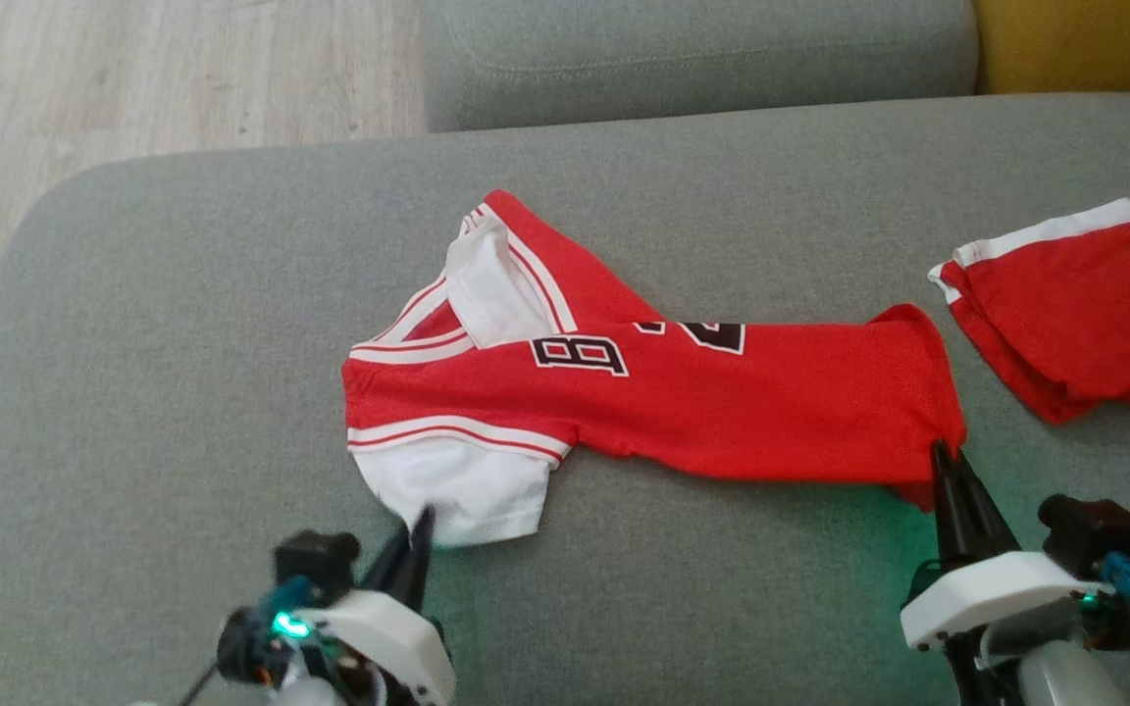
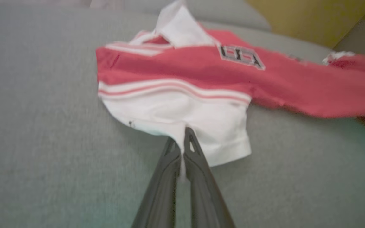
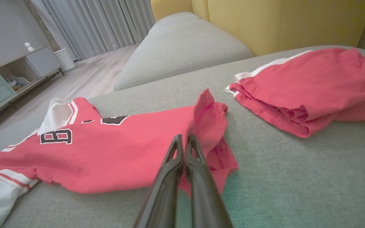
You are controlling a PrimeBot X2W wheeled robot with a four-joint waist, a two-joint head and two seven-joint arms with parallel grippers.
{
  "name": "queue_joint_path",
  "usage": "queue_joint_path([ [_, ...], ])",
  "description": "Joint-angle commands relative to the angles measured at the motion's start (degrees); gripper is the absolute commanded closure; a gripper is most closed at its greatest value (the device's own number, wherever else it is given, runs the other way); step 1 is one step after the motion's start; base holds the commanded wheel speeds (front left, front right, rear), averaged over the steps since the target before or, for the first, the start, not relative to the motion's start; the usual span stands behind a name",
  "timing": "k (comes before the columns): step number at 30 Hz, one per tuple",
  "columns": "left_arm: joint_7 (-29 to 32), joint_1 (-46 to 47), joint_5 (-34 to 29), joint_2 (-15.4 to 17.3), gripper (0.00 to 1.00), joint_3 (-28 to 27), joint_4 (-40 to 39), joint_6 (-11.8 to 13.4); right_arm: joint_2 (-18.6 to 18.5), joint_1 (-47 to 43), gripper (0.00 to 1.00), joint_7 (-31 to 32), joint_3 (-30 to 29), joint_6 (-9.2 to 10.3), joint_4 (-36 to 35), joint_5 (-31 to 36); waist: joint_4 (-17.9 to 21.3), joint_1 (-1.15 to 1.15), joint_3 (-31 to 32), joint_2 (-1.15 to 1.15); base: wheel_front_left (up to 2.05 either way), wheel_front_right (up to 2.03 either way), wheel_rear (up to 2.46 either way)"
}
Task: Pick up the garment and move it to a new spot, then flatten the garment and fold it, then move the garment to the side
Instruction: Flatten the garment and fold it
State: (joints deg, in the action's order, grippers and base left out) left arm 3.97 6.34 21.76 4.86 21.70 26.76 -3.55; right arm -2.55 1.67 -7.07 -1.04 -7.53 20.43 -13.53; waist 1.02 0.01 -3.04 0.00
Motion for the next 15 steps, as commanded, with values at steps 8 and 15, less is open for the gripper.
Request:
queue_joint_path([
  [8, -6.7, 6.3, 4.1, 2.3, 1.00, -6.9, -11.3, -1.6, -0.3, 4.9, 1.00, 1.7, 1.4, 0.04, -4.9, 2.4, -0.4, -0.01, 2.5, 0.00, 0.00, 0.00, 0.00],
  [15, -7.7, 18.8, 10.2, 3.7, 1.00, -15.4, -21.1, -0.9, -4.6, 15.5, 1.00, 6.6, 1.4, 0.04, -9.0, 0.2, -0.1, -0.01, 4.6, 0.00, 0.00, 0.00, 0.00],
])
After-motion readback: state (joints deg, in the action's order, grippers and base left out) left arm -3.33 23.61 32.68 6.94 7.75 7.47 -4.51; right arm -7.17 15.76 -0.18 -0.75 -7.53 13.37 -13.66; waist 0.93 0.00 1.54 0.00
